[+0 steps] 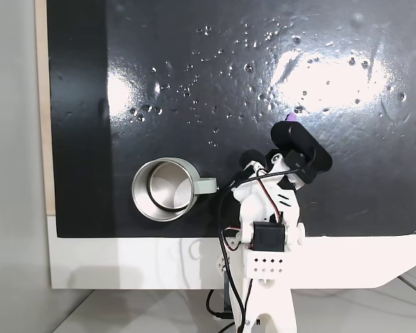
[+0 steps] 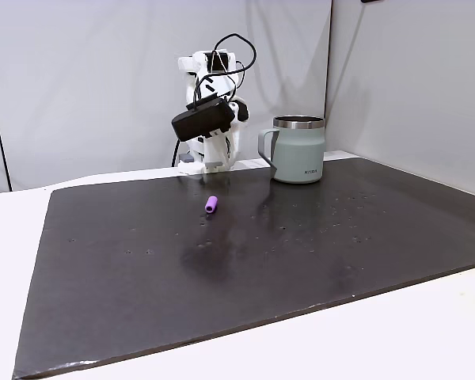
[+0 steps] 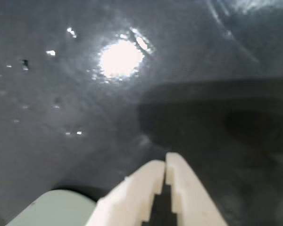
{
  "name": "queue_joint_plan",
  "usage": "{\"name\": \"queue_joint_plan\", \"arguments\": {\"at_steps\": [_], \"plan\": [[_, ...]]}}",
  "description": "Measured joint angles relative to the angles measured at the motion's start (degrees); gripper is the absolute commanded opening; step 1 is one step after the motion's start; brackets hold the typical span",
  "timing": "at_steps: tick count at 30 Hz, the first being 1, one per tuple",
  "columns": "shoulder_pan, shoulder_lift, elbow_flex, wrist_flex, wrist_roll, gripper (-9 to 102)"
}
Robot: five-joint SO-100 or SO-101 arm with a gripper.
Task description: Grasp a pengrip and put it in the cup.
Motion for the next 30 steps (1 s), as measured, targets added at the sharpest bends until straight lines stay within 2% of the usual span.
{"name": "queue_joint_plan", "arguments": {"at_steps": [13, 19, 30], "plan": [[10.28, -25.05, -16.00, -0.35, -7.12, 8], [10.81, -27.25, -20.21, -0.35, -12.57, 17], [11.87, -30.23, -28.74, 2.99, -24.43, 20]]}}
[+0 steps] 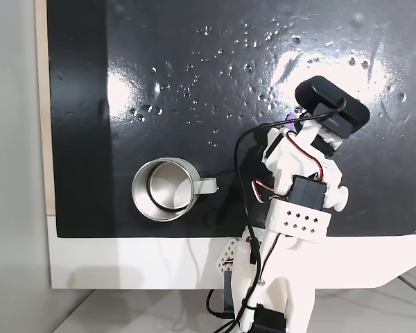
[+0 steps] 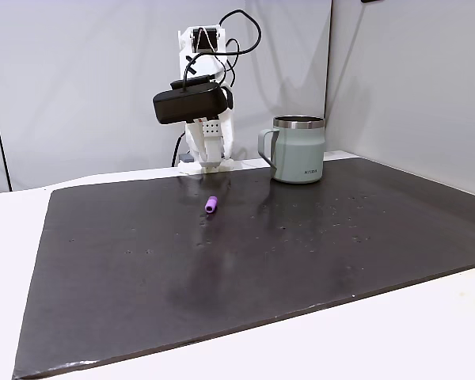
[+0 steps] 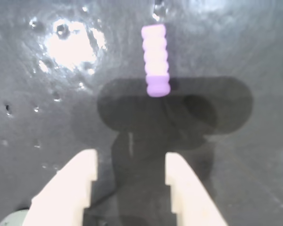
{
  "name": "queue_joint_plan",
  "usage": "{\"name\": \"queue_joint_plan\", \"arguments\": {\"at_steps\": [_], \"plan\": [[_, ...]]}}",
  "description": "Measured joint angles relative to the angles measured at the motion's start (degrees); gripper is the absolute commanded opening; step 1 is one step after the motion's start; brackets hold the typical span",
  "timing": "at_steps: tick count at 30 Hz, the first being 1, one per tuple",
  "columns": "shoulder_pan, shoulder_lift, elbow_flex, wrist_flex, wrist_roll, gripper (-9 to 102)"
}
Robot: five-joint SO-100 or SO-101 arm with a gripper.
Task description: Grasp a pengrip and put it in the cup.
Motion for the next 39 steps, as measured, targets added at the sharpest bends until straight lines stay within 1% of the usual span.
{"name": "queue_joint_plan", "arguments": {"at_steps": [7, 9, 14, 23, 32, 39], "plan": [[2.29, -4.75, 0.00, -0.18, -8.61, 25], [3.43, -6.15, 0.00, -2.02, -10.55, 27], [5.19, -7.82, 0.00, -8.00, -11.87, 29], [5.71, -18.63, -3.78, -12.13, -13.36, 29], [5.71, -26.28, -4.04, -16.79, -13.62, 29], [4.48, -30.50, -4.13, -19.07, -14.15, 24]]}}
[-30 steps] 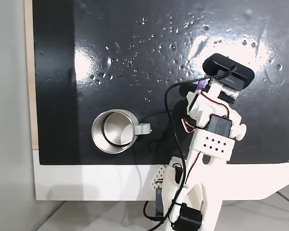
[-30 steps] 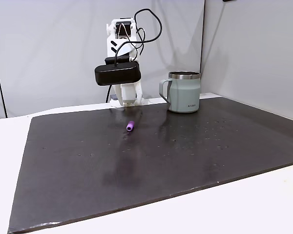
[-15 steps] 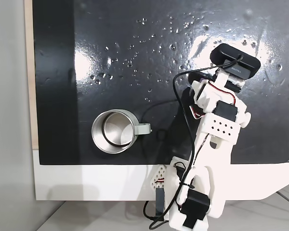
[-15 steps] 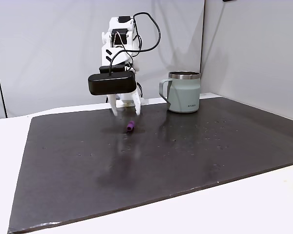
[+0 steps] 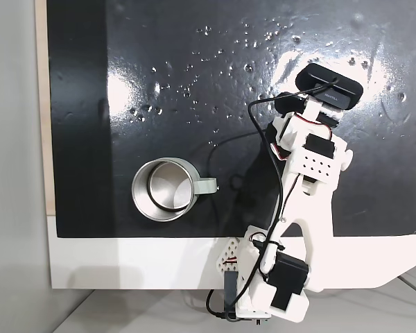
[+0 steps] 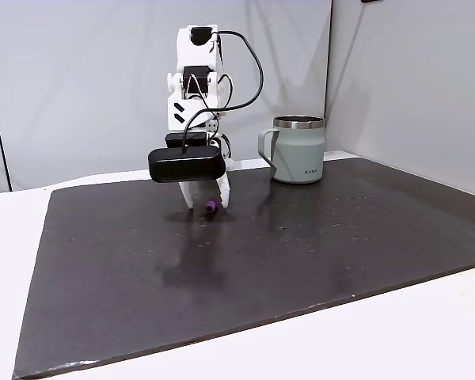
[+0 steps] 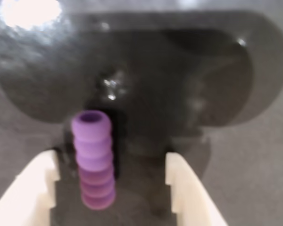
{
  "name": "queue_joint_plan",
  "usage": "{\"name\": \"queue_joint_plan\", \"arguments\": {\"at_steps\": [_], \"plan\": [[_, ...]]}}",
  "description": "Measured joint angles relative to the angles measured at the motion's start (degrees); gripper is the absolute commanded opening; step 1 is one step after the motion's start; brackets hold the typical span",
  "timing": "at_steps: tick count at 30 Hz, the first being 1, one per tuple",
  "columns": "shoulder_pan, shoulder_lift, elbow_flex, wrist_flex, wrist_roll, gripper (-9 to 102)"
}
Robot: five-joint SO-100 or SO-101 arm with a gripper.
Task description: Grasp a pengrip and put it in the cup.
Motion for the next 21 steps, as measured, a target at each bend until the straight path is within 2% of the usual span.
{"name": "queue_joint_plan", "arguments": {"at_steps": [8, 13, 21], "plan": [[-1.85, 0.79, 2.81, -3.87, -1.93, 19], [-3.16, 3.78, 7.21, -5.71, -3.52, 7], [-3.60, 3.96, 7.65, -5.80, -4.75, 0]]}}
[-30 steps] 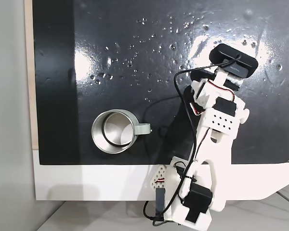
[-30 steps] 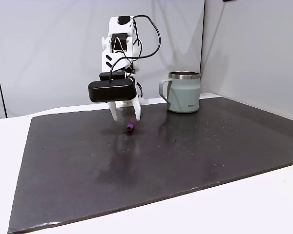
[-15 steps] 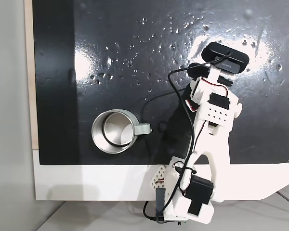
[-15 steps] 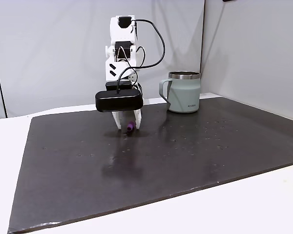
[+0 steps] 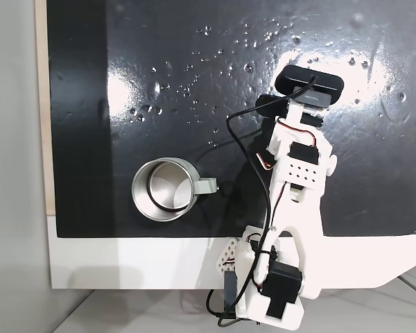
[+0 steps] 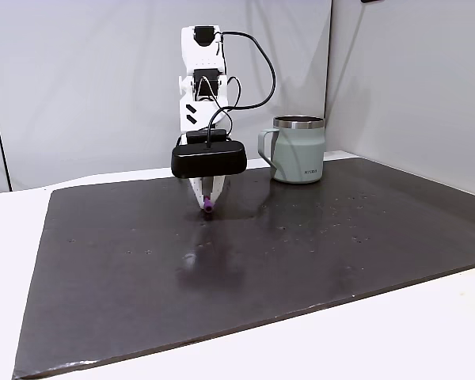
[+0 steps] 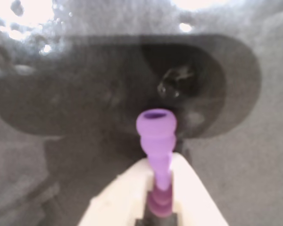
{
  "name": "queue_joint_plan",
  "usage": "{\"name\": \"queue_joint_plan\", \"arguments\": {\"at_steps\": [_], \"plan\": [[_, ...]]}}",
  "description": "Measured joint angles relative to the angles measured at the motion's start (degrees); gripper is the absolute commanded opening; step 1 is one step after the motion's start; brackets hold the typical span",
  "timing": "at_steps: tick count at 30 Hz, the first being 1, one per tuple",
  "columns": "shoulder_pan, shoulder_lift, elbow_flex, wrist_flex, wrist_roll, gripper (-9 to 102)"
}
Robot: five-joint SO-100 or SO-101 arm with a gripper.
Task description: Grasp a pengrip and put it in the cup.
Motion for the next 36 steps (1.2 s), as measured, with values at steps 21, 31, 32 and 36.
{"name": "queue_joint_plan", "arguments": {"at_steps": [21, 31, 32, 36], "plan": [[-17.40, 41.04, -7.65, 37.00, 25.49, 0], [-33.66, 46.67, -18.81, 52.03, 47.90, 0], [-35.51, 46.67, -19.42, 52.56, 50.36, 0], [-43.51, 46.05, -19.95, 52.56, 58.80, 0]]}}
